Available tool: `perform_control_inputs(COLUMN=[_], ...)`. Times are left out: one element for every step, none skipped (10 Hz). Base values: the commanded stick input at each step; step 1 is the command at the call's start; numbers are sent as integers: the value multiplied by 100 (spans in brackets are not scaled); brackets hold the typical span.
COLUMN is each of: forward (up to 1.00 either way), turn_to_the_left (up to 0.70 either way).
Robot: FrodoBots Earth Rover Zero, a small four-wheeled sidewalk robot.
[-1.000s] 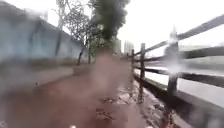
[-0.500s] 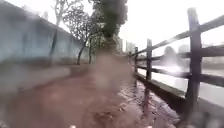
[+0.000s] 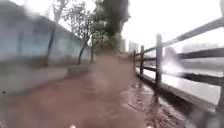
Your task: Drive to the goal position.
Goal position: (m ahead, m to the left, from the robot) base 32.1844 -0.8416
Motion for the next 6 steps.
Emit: perform_control_inputs(forward=[100, 100, 100, 100, 100, 100], turn_to_the_left=[0, 0, 0, 0, 0, 0])
